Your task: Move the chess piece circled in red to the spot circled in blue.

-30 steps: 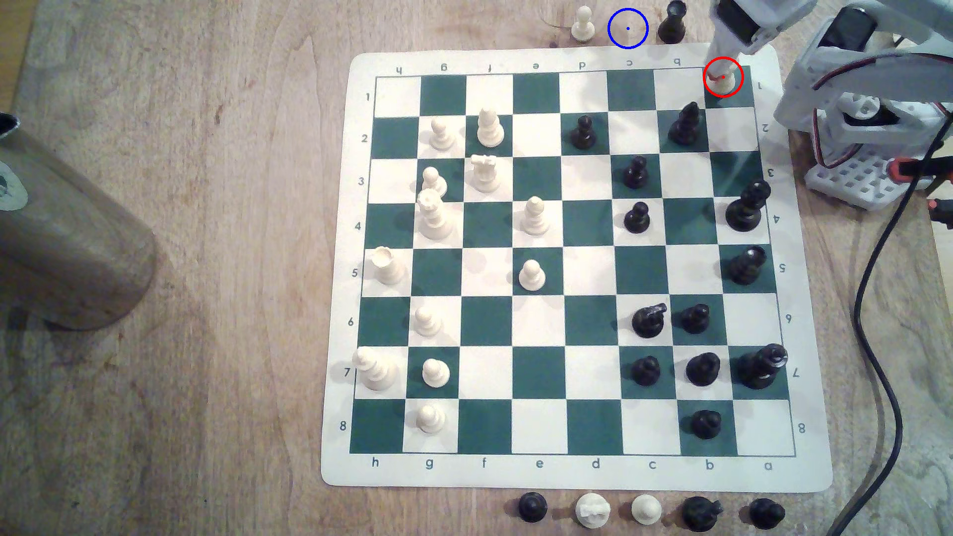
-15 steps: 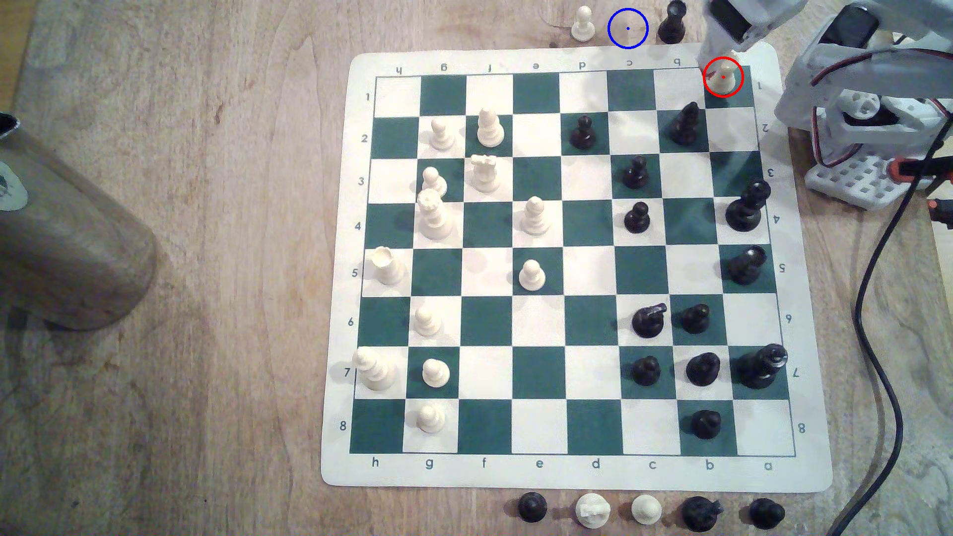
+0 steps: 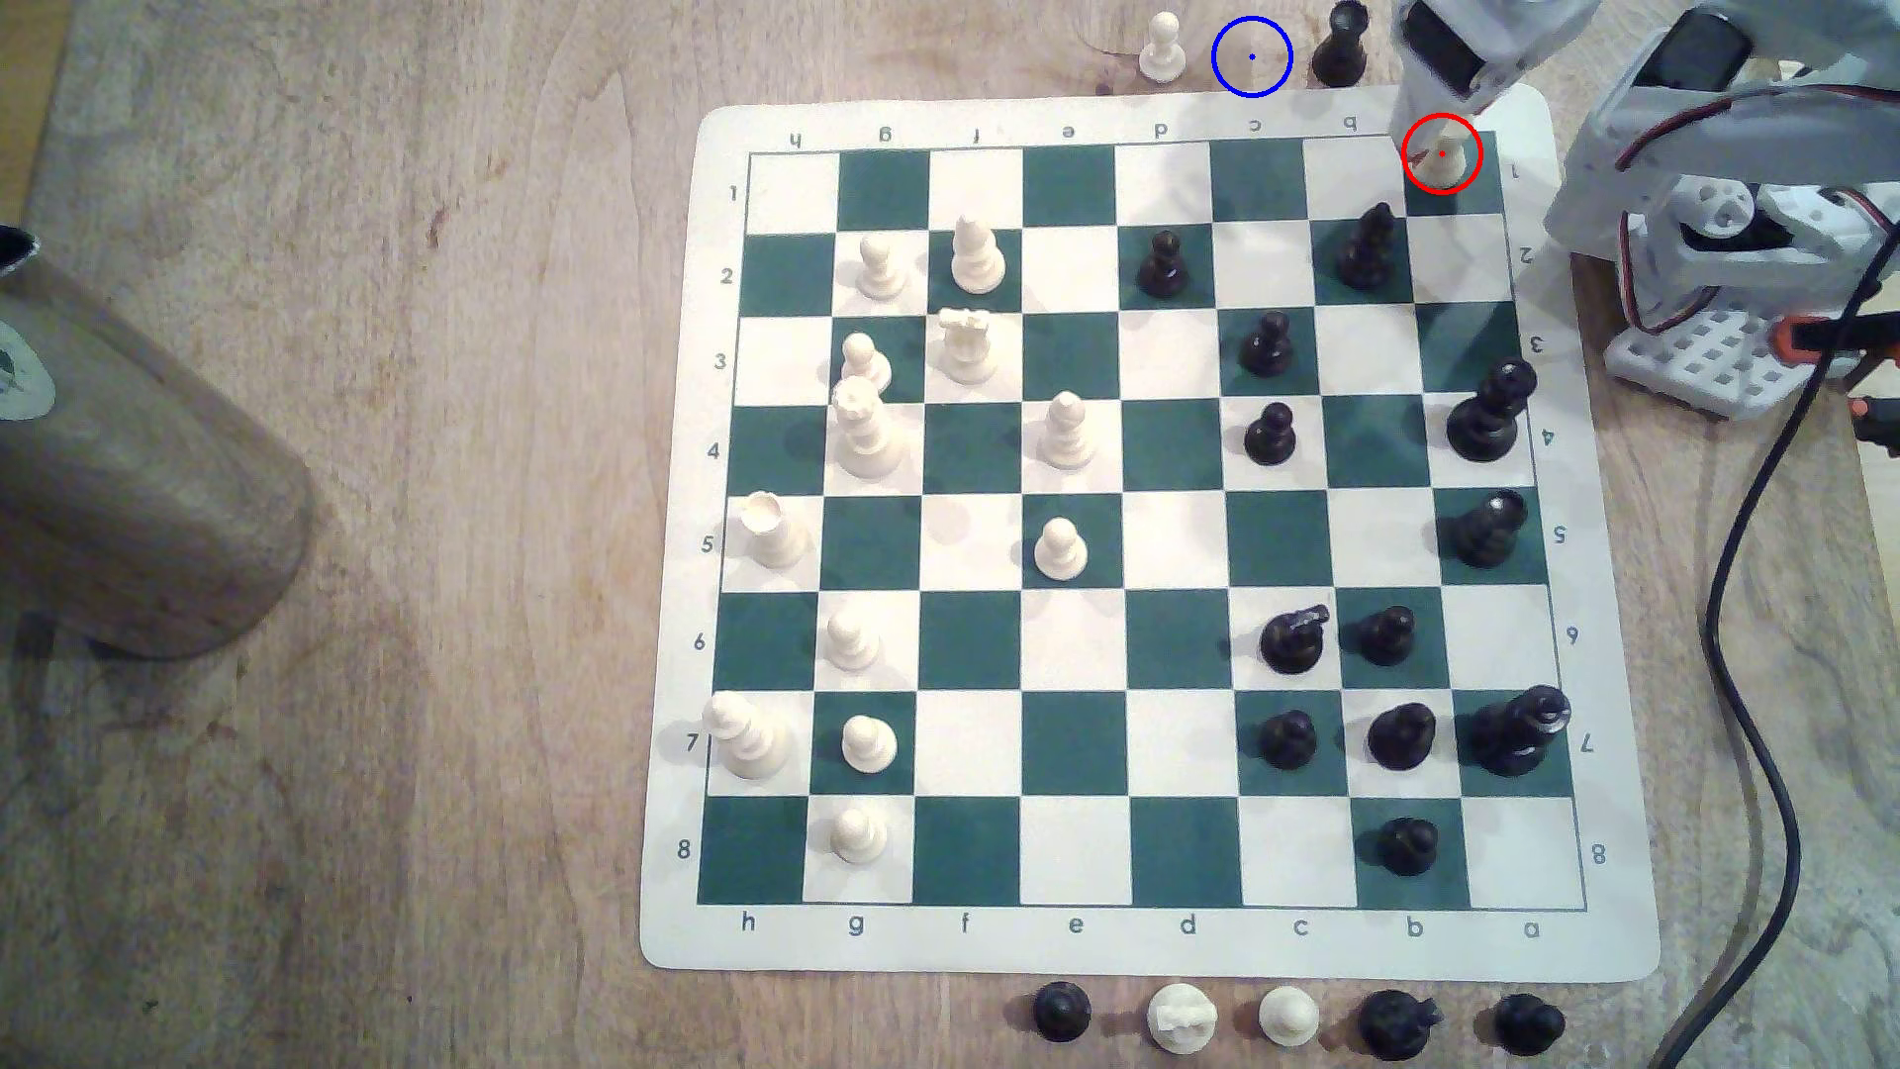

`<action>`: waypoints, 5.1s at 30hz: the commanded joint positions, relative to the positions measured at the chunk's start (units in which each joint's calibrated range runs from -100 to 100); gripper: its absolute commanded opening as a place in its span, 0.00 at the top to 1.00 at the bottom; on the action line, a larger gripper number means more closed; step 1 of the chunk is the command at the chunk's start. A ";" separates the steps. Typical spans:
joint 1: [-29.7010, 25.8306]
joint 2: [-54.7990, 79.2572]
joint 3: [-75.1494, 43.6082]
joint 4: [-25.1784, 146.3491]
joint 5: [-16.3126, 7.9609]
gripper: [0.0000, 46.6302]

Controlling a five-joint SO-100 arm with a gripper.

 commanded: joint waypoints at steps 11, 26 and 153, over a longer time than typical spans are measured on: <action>-1.44 -0.24 -0.63 -0.09 -1.03 0.70; -3.17 -0.07 -0.54 0.98 -0.63 0.97; -21.62 -23.84 9.07 -42.67 2.83 1.00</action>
